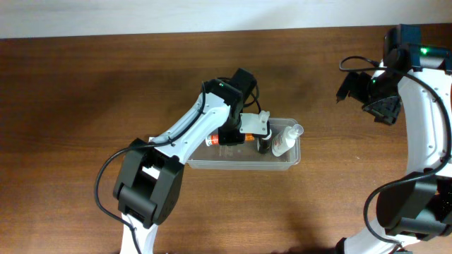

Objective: Pack container
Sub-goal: 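Lay the orange tube flat in the container and release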

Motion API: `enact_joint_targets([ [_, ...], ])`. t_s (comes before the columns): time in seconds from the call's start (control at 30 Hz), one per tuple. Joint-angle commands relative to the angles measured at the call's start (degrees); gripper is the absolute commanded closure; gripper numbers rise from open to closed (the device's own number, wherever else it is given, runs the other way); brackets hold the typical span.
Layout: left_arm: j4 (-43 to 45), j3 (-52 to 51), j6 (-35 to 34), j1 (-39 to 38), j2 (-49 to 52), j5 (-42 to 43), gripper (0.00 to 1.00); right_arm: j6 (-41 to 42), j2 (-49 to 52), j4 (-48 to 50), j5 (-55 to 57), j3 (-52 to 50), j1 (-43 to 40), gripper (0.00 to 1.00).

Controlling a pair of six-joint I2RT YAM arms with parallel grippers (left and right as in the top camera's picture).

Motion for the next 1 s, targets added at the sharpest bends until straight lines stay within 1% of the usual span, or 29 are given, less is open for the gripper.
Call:
enact_joint_targets([
  [0.0, 1.84, -1.68, 1.33, -0.07, 0.72, 0.85, 0.94, -0.39, -0.24, 0.00, -0.09, 0.00, -0.15, 0.01],
  [0.07, 3.61, -2.71, 1.33, -0.07, 0.79, 0.85, 0.85, -0.37, -0.24, 0.02, -0.09, 0.00, -0.15, 0.01],
  [0.13, 5.22, -3.43, 1.31, -0.07, 0.90, 0.83, 0.80, -0.39, -0.24, 0.00, -0.09, 0.00, -0.15, 0.02],
  [0.27, 7.52, -3.80, 1.31, -0.07, 1.29, 0.83, 0.75, -0.37, -0.24, 0.00, -0.09, 0.00, -0.15, 0.02],
  [0.43, 8.07, -3.80, 1.22, -0.07, 1.36, 0.26, 0.74, -0.37, -0.24, 0.02, -0.09, 0.00, -0.15, 0.01],
  [0.47, 8.09, -3.80, 0.76, -0.07, 1.36, 0.15, 0.63, -0.37, -0.24, 0.02, -0.09, 0.00, -0.15, 0.01],
  [0.5, 8.09, -3.80, 0.22, -0.07, 1.36, -0.02, 0.36, -0.37, -0.24, 0.02, -0.09, 0.00, -0.15, 0.01],
  [0.53, 8.09, -3.80, -0.33, -0.07, 1.36, -0.07, 0.00, -0.37, -0.24, 0.02, -0.09, 0.00, -0.15, 0.01],
  [0.67, 8.04, -3.74, -2.51, -0.02, 1.33, -0.94, 0.00, -0.37, -0.24, 0.02, -0.09, 0.00, -0.15, 0.01],
  [0.77, 7.58, -2.97, -5.49, -0.02, 0.63, -1.81, 0.00, -0.39, -0.24, 0.02, -0.09, 0.00, -0.15, 0.02],
  [0.97, 2.45, 2.29, -10.84, -0.02, -4.28, -1.77, 0.00, -0.37, -0.24, 0.00, -0.09, 0.00, -0.15, 0.01],
])
